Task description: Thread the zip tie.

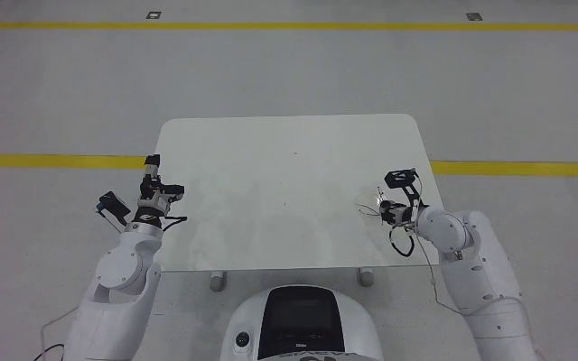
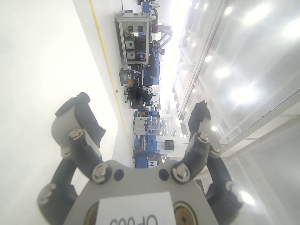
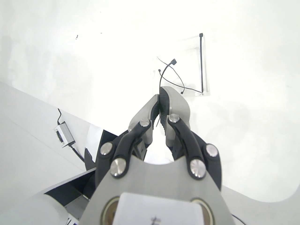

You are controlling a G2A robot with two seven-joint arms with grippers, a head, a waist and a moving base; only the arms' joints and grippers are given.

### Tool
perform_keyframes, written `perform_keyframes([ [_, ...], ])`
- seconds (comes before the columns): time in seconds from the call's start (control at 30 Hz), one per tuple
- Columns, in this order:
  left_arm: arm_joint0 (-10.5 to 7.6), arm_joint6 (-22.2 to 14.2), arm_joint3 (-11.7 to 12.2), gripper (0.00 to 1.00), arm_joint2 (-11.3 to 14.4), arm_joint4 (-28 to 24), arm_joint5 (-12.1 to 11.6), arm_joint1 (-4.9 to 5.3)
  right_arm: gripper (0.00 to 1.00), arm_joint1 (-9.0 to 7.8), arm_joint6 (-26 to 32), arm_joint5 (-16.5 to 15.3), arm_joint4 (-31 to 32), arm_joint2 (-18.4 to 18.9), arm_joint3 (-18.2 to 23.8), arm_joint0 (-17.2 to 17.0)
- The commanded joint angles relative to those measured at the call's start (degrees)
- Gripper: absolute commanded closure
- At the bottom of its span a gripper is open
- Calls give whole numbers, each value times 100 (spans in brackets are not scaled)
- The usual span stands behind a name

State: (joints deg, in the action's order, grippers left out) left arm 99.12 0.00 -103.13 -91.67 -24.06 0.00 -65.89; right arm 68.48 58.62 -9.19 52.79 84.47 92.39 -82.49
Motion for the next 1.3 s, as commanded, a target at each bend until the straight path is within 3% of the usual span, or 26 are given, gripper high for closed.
perform_keyframes([
  [0.0,0,0,0,0,0,0,0,0,100,3,-194,-57,-171,15,-51,-69],
  [0.23,0,0,0,0,0,0,0,0,100,-51,-903,-1029,-1085,248,-194,-497],
  [0.53,0,0,0,0,0,0,0,0,100,-353,-1324,-1029,-2046,125,297,-841],
  [0.73,0,0,0,0,0,0,0,0,100,-638,-979,-1029,-2696,-14,224,-706],
  [1.13,0,0,0,0,0,0,0,0,100,-638,-979,-1029,-2696,-14,224,-706],
  [1.27,0,0,0,0,0,0,0,0,100,-633,-1587,-1029,-2815,-26,302,-800],
])
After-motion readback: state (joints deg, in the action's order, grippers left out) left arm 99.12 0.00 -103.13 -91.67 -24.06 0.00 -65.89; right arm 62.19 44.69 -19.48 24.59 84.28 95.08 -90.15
